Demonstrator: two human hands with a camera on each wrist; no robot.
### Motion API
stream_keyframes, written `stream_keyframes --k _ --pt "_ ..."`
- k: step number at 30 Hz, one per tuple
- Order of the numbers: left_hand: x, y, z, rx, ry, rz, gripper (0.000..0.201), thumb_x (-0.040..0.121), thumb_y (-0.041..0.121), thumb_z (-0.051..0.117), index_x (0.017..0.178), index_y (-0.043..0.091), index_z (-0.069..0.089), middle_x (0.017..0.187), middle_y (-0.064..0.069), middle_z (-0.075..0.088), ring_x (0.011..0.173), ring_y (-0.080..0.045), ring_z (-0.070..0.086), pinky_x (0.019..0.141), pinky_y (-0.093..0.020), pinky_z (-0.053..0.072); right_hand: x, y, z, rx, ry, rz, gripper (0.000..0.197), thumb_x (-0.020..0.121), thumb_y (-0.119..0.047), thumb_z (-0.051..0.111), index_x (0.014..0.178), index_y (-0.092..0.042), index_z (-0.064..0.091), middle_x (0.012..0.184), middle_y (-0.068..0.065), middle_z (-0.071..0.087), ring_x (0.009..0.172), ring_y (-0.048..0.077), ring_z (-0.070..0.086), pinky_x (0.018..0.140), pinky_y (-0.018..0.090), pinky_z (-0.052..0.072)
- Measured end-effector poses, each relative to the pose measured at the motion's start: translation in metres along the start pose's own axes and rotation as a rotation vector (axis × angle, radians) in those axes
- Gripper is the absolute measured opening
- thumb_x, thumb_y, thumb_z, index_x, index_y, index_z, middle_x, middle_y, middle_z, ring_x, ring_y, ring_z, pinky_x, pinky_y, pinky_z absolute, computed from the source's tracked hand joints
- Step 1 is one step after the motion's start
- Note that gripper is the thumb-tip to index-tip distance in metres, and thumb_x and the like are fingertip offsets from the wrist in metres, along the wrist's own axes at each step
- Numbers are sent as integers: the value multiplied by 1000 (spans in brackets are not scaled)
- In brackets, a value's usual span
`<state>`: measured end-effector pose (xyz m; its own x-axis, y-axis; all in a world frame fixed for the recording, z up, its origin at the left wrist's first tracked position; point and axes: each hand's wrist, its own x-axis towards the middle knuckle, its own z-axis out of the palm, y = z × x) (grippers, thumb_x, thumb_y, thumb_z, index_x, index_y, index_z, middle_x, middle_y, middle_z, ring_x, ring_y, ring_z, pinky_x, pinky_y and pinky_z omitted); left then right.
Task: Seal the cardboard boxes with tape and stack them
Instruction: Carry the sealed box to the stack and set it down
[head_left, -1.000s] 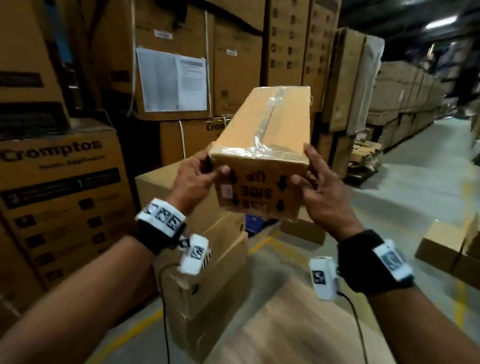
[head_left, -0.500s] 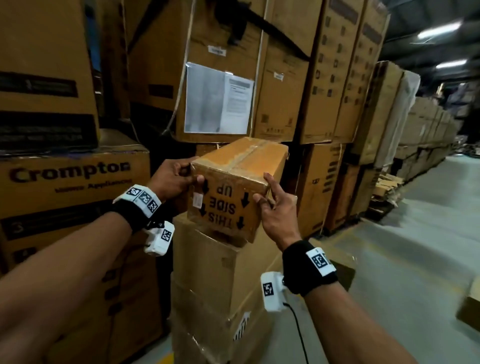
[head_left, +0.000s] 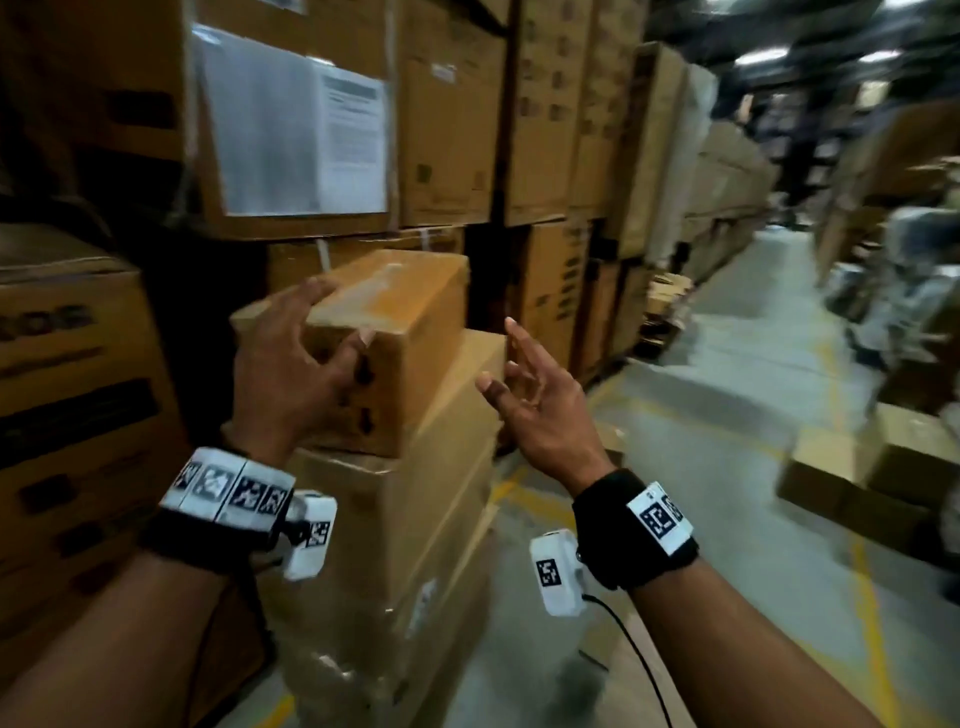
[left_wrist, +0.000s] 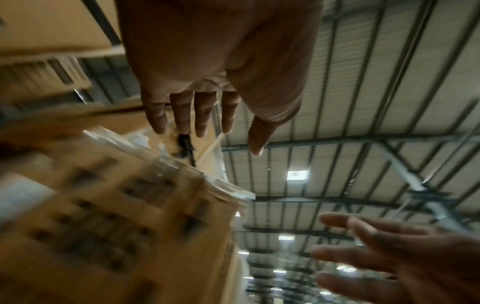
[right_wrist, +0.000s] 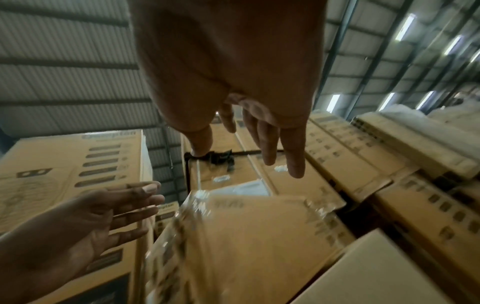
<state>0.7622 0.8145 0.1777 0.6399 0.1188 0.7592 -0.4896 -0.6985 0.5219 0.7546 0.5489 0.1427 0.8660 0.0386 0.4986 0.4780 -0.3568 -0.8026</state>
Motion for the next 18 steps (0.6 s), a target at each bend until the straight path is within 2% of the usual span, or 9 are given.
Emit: stream_keyframes --k 3,5,7,9,11,13,16,17,18 --pt "-35 83 72 -348 -96 3 39 91 33 79 128 28 69 124 9 69 112 -7 63 96 -36 54 -34 10 -98 -116 155 -2 70 91 -55 71 153 -45 41 151 -6 56 136 11 54 109 42 51" --pt "-69 146 132 -531 -201 -36 35 88 39 77 122 28 74 111 7 74 101 -12 71 89 -40 60 -73 19 -179 -175 293 15 65 91 -52 71 150 -38 48 150 -9 56 135 12 56 108 42 52" --pt "-114 217 195 -638 -337 -20 28 91 31 80 118 27 75 103 1 77 95 -18 75 84 -43 63 -128 27 -270 -254 446 62 59 93 -46 72 148 -32 54 149 -9 57 134 14 57 108 39 52" --pt "-167 300 252 -743 -467 9 23 91 21 80 113 28 76 99 2 78 91 -17 76 78 -35 63 -197 36 -367 -346 598 121 53 94 -43 73 144 -30 59 146 -10 59 132 13 58 107 32 51" --pt "-224 391 302 -831 -635 29 22 91 18 79 111 27 76 98 6 78 88 -7 76 68 -18 58 -273 47 -464 -473 717 205 46 95 -42 72 139 -29 63 141 -10 63 128 11 60 103 26 51" --pt "-280 487 352 -905 -781 25 21 91 18 79 111 23 76 100 10 79 90 -2 74 68 -13 55 -352 57 -562 -608 808 298 42 96 -43 70 135 -29 65 135 -9 67 123 9 62 99 27 51" --pt "-358 619 423 -997 -923 12 21 89 15 82 109 21 78 99 10 80 89 -4 75 74 -17 57 -462 69 -690 -750 967 465 39 93 -39 74 130 -27 68 119 -8 73 106 4 65 86 20 45" --pt "-384 655 447 -1004 -971 -2 20 88 16 82 108 20 78 96 10 80 87 -4 75 73 -18 57 -495 74 -725 -781 1014 505 39 93 -37 75 130 -24 69 117 -6 73 105 4 64 86 19 43" --pt "-411 689 469 -1012 -1038 -25 20 88 18 82 107 19 78 93 9 80 85 -4 75 71 -18 57 -526 83 -757 -807 1058 555 41 92 -36 76 130 -22 69 122 -3 72 112 8 64 91 21 44"
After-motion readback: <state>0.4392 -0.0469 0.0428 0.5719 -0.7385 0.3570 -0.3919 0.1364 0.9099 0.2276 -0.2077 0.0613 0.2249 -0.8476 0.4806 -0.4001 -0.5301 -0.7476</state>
